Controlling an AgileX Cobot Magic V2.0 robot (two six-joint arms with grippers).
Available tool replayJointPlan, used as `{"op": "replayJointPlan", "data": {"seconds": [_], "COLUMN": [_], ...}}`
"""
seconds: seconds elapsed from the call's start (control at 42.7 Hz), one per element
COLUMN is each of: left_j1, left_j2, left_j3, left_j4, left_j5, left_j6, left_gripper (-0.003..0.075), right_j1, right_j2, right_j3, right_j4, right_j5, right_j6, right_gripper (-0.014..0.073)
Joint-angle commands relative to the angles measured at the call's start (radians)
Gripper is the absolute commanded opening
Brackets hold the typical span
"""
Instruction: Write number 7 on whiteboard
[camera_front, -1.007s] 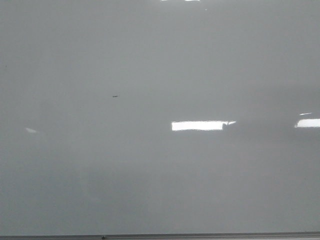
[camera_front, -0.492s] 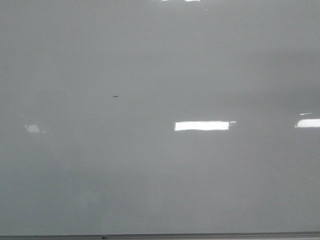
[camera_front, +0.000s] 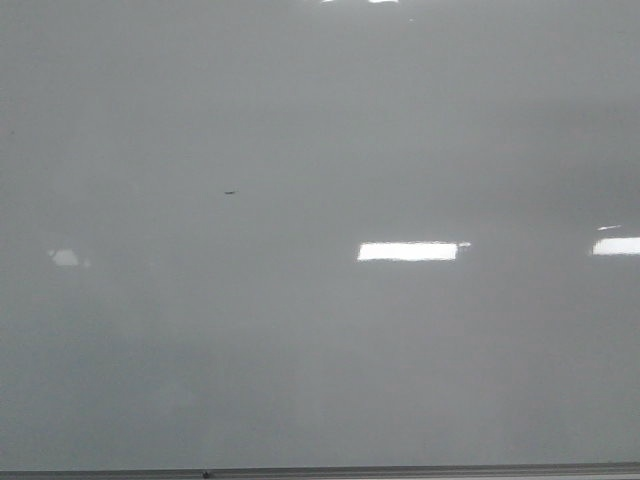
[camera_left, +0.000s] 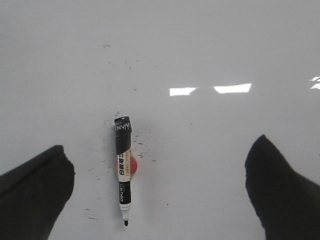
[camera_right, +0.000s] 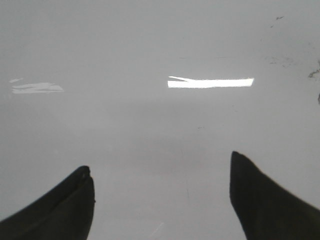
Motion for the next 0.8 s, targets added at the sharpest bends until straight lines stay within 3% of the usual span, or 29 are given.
{"op": "replayJointPlan", "data": {"seconds": [0.0,0.258,0.492,0.585,0.773], "left_j1": [0.002,0.005,0.125,0.169,0.151], "left_j2": [0.037,0.335,0.655,0.749,0.884], "left_j3": [-0.037,-0.136,-0.266,-0.282,-0.282], "left_j4": [-0.009,-0.008,-0.001,-0.001,-0.001], "left_j5": [-0.058,0.053,0.072,0.057,-0.072], "left_j6": [-0.007,-0.04,-0.04,-0.04,-0.006], "left_gripper": [0.0679,0.067,0.0669,0.0669,0.0669], "right_j1": [0.0,0.0,0.0,0.0,0.0], "right_j2": [0.015,0.015,0.015,0.015,0.015], "right_j3": [-0.038,-0.038,-0.038,-0.038,-0.038], "right_j4": [0.004,0.004,0.004,0.004,0.004], "right_j5": [-0.079,-0.091,-0.091,-0.091,-0.091], "right_j6": [-0.006,-0.006,-0.006,-0.006,-0.006], "right_gripper": [0.0601,0.0601,0.0601,0.0601,0.0601]}}
